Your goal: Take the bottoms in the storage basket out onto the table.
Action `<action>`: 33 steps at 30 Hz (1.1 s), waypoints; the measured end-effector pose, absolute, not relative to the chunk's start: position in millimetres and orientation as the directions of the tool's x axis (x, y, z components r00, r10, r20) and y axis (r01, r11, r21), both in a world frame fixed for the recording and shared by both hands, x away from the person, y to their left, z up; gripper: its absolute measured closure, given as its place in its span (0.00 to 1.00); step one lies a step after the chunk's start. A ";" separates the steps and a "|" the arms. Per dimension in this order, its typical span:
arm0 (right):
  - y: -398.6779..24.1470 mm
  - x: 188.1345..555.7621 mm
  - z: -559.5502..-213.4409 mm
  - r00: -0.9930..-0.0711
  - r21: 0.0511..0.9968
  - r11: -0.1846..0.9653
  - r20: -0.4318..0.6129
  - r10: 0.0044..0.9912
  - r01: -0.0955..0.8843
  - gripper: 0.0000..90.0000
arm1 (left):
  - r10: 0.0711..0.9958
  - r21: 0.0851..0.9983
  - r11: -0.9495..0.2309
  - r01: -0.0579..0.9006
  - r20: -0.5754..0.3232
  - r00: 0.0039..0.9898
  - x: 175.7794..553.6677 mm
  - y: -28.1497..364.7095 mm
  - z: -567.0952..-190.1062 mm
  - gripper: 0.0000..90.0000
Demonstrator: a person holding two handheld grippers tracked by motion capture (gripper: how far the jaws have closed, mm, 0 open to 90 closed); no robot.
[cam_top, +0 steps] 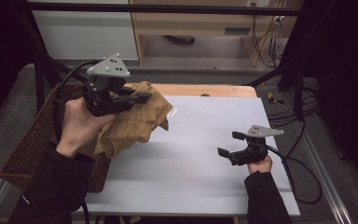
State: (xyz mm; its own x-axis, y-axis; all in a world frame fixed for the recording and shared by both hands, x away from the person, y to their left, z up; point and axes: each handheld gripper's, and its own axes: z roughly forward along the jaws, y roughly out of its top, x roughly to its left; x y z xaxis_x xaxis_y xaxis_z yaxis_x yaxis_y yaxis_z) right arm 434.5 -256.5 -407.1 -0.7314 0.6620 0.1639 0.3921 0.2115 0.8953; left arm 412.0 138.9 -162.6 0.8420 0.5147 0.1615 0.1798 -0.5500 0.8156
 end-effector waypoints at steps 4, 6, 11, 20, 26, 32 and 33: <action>-256.5 434.5 -407.1 -0.732 0.895 0.212 0.164 0.662 0.392 0.04 | 0.505 0.814 -0.553 0.175 0.161 0.848 412.6 131.9 -162.5 0.97; -256.6 434.5 -407.0 -0.731 0.895 0.212 0.164 0.663 0.392 0.04 | 0.501 0.814 -0.555 0.171 0.163 0.850 412.4 128.6 -162.1 0.97; -256.6 434.4 -407.0 -0.732 0.895 0.212 0.163 0.662 0.392 0.04 | 0.486 0.814 -0.558 0.160 0.164 0.859 410.8 120.2 -160.5 0.97; -257.1 434.0 -406.4 -0.732 0.897 0.210 0.163 0.661 0.389 0.04 | 0.457 0.805 -0.575 0.145 0.169 0.873 409.1 105.7 -161.7 0.97; -257.2 433.8 -406.2 -0.732 0.897 0.208 0.164 0.661 0.389 0.04 | 0.451 0.796 -0.584 0.161 0.153 0.879 414.1 103.9 -171.6 0.97; -256.8 434.0 -406.6 -0.732 0.896 0.212 0.163 0.661 0.391 0.04 | 0.445 0.770 -0.610 0.188 0.136 0.885 420.6 101.8 -190.2 0.97; -256.9 433.9 -406.5 -0.732 0.896 0.212 0.163 0.661 0.391 0.04 | 0.446 0.767 -0.612 0.193 0.133 0.885 421.5 101.3 -193.2 0.97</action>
State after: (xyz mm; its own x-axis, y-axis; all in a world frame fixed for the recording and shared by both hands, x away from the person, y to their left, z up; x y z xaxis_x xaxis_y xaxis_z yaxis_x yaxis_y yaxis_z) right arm 433.9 -256.9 -406.5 -0.7325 0.6610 0.1630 0.3908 0.2121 0.8957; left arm 421.5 101.3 -193.2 0.8853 0.4456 0.1327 0.1930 -0.6119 0.7670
